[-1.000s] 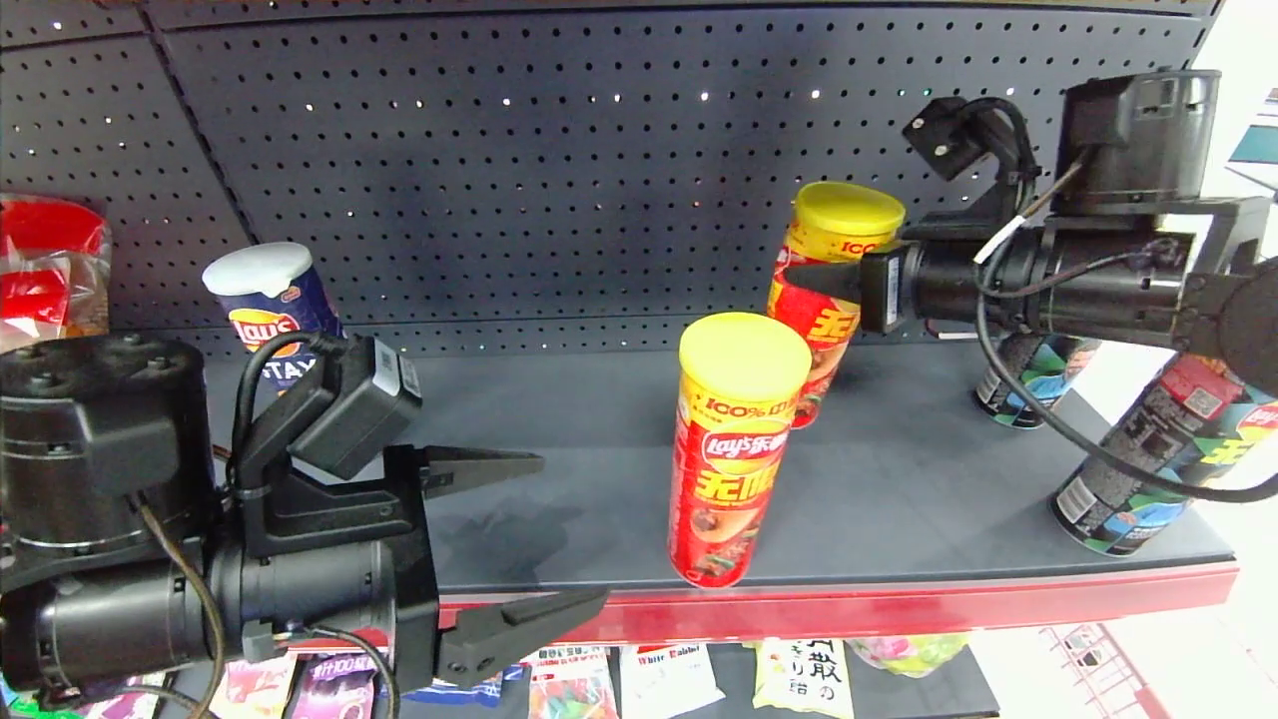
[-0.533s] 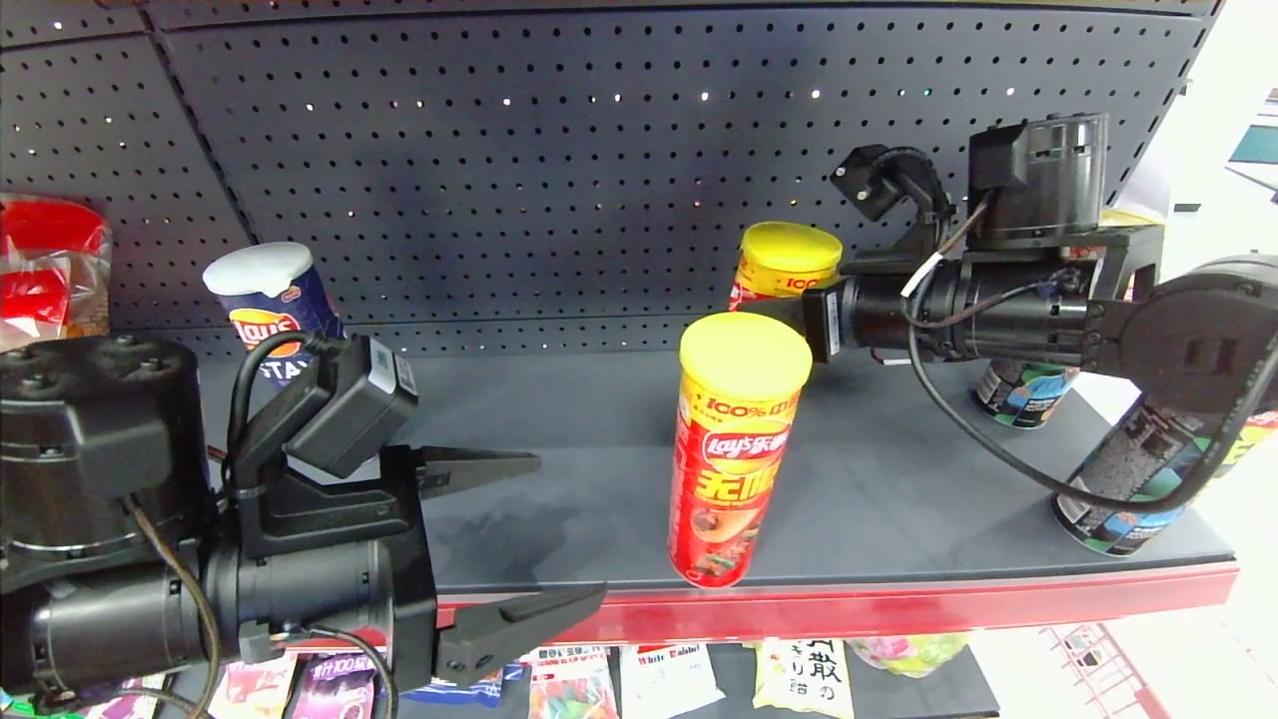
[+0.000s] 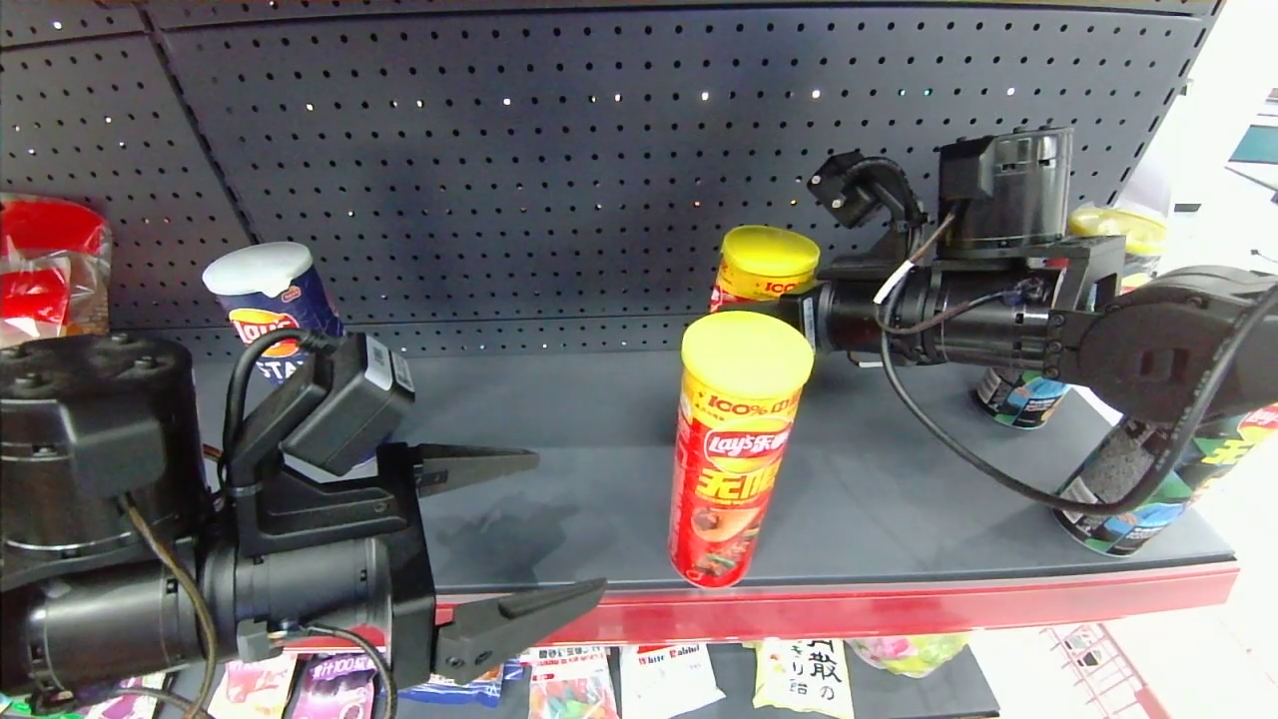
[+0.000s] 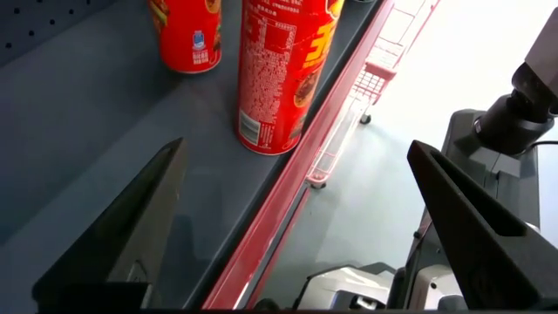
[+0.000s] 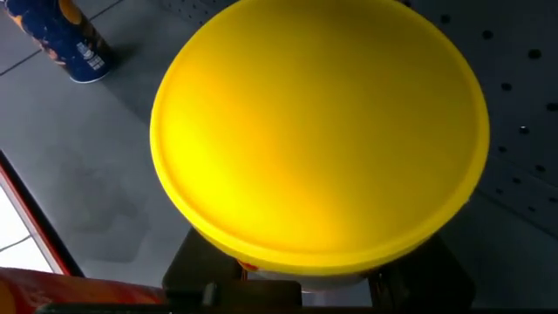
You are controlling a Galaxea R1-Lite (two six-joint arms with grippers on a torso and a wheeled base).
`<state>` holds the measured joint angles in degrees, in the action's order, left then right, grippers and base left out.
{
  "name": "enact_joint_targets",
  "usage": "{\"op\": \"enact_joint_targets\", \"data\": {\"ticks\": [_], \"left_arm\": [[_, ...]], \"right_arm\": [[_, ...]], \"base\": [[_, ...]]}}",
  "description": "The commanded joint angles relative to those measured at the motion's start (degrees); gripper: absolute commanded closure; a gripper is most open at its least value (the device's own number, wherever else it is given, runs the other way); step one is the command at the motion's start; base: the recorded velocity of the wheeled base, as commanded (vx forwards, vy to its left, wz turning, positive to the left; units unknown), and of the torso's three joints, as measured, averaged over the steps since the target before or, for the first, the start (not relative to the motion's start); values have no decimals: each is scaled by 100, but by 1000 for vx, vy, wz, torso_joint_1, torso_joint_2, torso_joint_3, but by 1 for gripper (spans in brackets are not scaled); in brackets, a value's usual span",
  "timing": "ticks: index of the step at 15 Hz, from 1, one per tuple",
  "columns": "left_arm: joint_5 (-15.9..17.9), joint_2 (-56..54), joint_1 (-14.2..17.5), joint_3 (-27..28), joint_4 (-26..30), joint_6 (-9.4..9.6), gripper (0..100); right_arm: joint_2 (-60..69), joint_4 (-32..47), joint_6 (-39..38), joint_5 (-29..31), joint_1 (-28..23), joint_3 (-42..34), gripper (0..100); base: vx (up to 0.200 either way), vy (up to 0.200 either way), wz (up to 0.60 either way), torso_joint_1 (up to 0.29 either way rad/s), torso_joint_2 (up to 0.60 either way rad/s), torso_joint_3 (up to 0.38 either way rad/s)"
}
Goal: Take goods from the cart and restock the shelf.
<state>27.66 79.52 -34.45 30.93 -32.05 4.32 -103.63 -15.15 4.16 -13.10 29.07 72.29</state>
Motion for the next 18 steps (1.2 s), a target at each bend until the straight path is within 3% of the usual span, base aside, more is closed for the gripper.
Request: {"op": "enact_joint_targets", "data": {"ticks": [1,3,4,10,18], "left_arm": [[3,11,0,1,-3,-1,0],[11,11,0,1,-3,-1,0],[3,20,0,1,-3,-1,0],[11,55,0,19,-3,-1,0],[-182,257,0,71,-21,-1,0]], "right_arm": [[-8,4,-3,1,19,-4,100],[-17,4,-29,1,28,-13,100],[-34,-5,-82,1,28,-22,0],[212,-5,-152,27,125,-119,0],[1697,56,-152,414,-86,-1586,0]], "base": [[0,0,0,0,0,0],[0,0,0,0,0,0],[0,0,0,0,0,0],[0,0,0,0,0,0],[0,0,0,0,0,0]]}}
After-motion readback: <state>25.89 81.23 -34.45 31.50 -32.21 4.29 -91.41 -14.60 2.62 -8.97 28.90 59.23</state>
